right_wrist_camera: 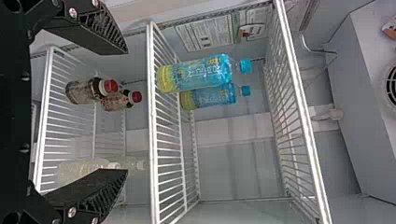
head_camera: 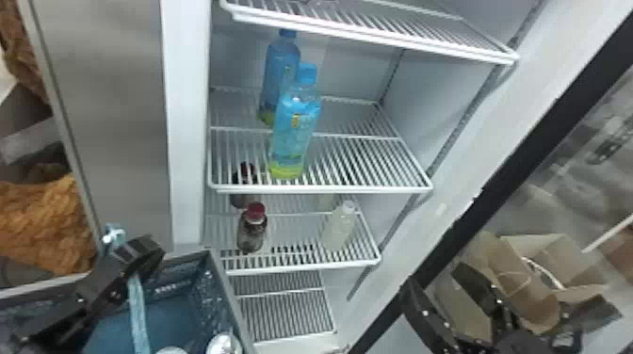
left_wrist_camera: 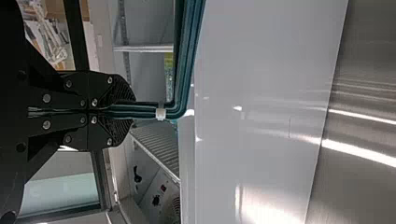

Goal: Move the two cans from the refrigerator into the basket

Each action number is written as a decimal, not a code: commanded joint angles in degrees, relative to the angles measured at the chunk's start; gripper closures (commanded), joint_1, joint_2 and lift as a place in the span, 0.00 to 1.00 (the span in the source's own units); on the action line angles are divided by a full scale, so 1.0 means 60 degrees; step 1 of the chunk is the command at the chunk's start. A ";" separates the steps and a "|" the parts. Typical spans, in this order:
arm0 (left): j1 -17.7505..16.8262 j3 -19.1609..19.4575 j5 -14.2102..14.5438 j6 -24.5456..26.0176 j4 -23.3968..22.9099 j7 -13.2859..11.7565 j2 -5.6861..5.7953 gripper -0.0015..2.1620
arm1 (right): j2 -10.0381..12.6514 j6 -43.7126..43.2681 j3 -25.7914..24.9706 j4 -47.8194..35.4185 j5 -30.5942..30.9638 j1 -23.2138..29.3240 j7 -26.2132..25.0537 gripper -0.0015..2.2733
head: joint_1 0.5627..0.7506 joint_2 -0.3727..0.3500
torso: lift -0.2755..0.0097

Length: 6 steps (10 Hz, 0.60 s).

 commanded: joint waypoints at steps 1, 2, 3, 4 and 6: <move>0.0001 0.0000 -0.0003 0.0000 0.0000 0.0000 -0.0001 0.56 | 0.0000 -0.0016 0.0019 0.0048 0.0000 -0.0032 0.0012 0.06 | 0.70 0.03 | 0.84; 0.0001 0.0019 -0.0003 0.0000 0.0000 0.0000 -0.0001 0.56 | 0.0000 0.0008 0.0038 0.0048 0.0000 -0.0055 0.0012 0.06 | 0.70 0.03 | 0.84; 0.0001 0.0019 -0.0022 0.0000 0.0000 0.0000 0.0014 0.56 | 0.0000 0.0008 0.0057 0.0071 0.0019 -0.0102 0.0056 0.06 | 0.70 0.03 | 0.84; -0.0022 0.0019 -0.0022 0.0000 0.0000 0.0000 -0.0001 0.56 | 0.0000 -0.0016 0.0057 0.0095 0.0038 -0.0149 0.0086 0.06 | 0.70 0.04 | 0.84; 0.0001 0.0019 -0.0022 0.0000 -0.0024 0.0000 -0.0001 0.56 | 0.0000 0.0008 0.0057 0.0142 0.0038 -0.0172 0.0100 0.06 | 0.70 0.04 | 0.84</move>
